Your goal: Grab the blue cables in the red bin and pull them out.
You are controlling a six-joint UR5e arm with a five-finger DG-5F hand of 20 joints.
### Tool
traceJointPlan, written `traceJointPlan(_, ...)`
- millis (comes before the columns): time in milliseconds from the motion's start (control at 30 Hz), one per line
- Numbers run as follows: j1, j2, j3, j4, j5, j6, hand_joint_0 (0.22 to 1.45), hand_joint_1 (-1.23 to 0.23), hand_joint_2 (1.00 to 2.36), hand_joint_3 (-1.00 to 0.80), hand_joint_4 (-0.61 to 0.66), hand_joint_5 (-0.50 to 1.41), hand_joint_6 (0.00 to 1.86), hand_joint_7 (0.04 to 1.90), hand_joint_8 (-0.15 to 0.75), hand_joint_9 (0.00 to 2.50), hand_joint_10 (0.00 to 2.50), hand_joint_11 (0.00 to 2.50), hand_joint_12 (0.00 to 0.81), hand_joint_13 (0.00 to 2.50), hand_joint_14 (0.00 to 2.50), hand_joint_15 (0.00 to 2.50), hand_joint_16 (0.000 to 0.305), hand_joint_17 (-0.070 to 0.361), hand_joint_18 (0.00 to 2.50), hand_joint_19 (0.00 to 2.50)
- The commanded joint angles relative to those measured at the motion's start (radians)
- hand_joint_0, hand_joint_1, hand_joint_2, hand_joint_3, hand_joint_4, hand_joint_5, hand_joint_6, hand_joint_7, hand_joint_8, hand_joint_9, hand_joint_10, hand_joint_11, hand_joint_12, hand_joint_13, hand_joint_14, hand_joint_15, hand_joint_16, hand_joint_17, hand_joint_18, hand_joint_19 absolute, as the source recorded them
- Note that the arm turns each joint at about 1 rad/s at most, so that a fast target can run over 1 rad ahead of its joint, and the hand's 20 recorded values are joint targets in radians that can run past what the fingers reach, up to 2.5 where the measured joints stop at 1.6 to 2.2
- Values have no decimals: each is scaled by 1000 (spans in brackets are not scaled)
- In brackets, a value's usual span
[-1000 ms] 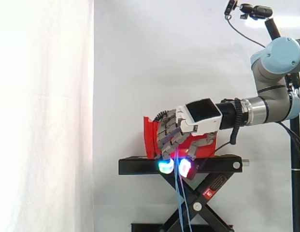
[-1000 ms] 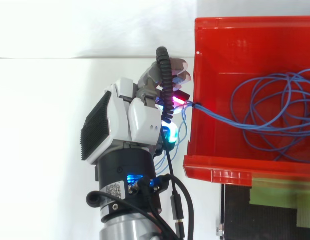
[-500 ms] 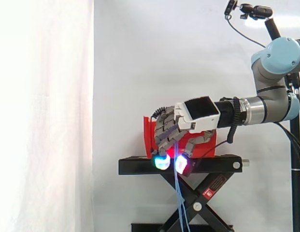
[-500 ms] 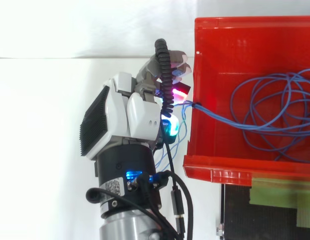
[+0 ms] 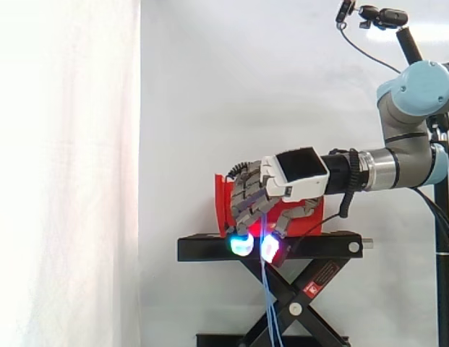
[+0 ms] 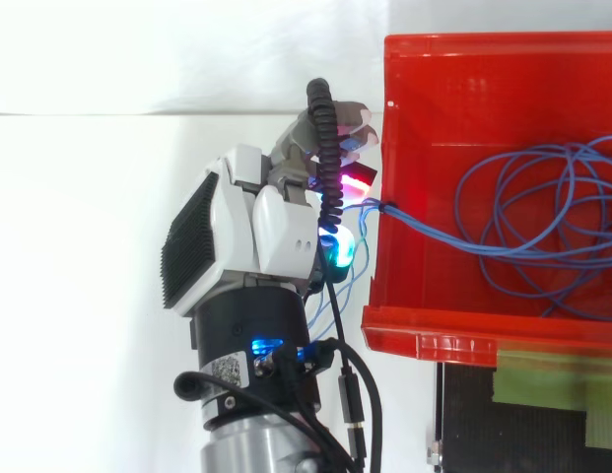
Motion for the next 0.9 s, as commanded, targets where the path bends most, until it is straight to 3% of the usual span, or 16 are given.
traceJointPlan(0,0,2,-6,10,0,1,860,-949,1000,-1000,25,856,2,805,244,834,22,982,371,791,26,820,48,107,590,690)
traceJointPlan(600,-1,0,-6,13,0,1,860,-946,1000,-1000,20,871,0,821,244,838,22,985,372,793,27,820,47,107,589,691)
traceJointPlan(867,0,0,-6,13,0,1,920,-936,1000,-1000,-2,834,178,779,245,853,22,991,370,801,24,816,47,106,597,683)
